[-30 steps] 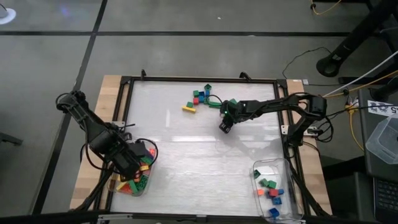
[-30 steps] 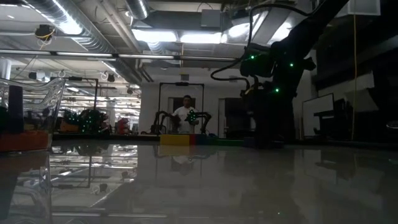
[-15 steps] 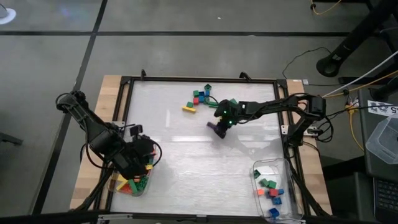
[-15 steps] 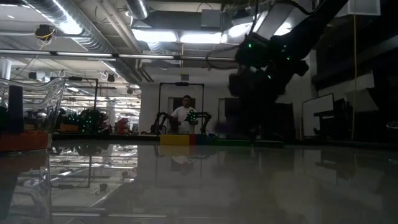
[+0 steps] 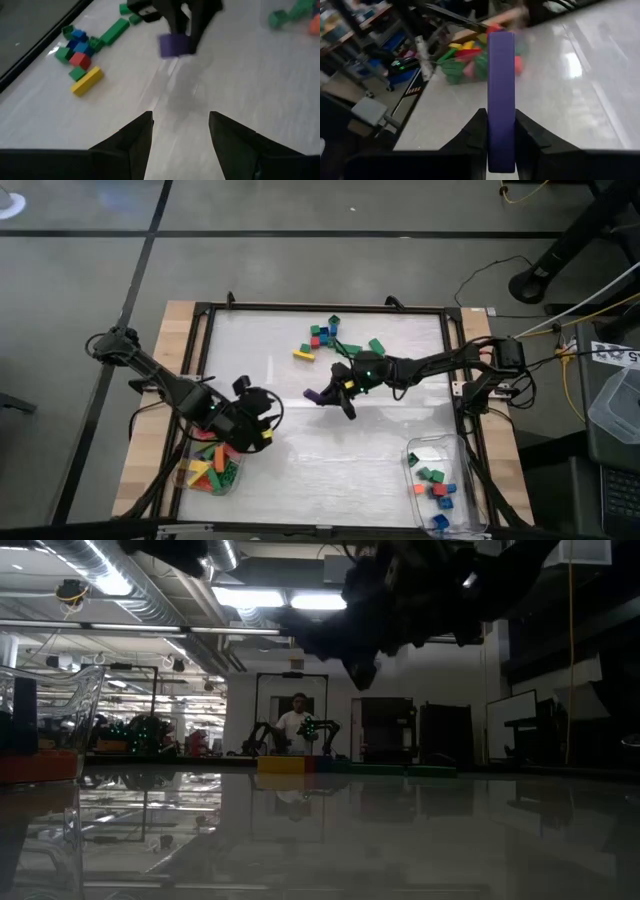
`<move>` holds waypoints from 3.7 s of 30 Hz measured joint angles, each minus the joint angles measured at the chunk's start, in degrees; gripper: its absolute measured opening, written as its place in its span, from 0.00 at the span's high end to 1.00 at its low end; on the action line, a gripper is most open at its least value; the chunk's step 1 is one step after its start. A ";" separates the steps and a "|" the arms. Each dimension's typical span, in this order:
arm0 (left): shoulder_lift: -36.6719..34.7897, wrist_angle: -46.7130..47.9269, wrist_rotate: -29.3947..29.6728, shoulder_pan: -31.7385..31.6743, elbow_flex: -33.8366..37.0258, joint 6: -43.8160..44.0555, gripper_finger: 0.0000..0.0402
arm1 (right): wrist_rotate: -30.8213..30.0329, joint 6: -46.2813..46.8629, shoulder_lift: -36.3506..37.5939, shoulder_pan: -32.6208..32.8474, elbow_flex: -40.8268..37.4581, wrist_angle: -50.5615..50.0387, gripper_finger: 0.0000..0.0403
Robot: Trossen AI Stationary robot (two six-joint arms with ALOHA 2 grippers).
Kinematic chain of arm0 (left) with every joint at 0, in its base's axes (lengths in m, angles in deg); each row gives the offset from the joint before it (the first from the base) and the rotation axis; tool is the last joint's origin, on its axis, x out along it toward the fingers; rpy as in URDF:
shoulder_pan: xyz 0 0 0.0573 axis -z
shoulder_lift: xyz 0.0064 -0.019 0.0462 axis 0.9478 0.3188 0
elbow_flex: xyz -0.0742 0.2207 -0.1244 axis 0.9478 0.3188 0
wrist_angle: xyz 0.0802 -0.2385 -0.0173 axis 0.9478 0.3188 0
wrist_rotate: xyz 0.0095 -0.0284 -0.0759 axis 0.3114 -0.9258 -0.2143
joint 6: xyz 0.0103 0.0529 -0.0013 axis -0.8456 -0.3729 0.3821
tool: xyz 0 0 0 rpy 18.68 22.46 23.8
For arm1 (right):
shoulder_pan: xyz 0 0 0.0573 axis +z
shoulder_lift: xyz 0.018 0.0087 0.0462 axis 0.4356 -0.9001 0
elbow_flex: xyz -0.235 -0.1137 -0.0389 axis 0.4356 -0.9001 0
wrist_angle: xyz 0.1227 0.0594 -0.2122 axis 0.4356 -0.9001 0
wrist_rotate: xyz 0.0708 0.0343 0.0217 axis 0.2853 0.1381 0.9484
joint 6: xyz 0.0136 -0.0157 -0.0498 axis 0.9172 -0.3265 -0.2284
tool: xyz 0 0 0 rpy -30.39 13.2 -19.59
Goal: Sort blocks by size
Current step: Put the large violet wooden block into the left transparent bin
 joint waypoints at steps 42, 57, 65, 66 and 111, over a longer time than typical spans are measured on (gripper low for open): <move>5.24 -32.64 -11.25 -11.10 9.21 -25.77 0.57 | -15.78 -14.43 0.09 9.35 0.07 3.66 0.85; 4.72 -34.73 -14.59 -11.79 9.17 -30.06 0.90 | -19.88 -14.71 0.09 9.47 0.07 3.33 0.80; -2.14 -19.50 -18.18 -11.65 7.20 -28.38 0.90 | -24.37 -10.84 0.20 9.18 0.11 2.95 0.54; -3.38 -15.88 -20.16 -11.65 6.86 -27.74 0.90 | -24.74 -10.85 0.38 8.84 0.11 2.07 0.51; -12.46 15.69 -46.73 1.39 22.04 20.38 0.85 | -30.18 -8.57 1.51 -18.46 10.97 -57.08 0.41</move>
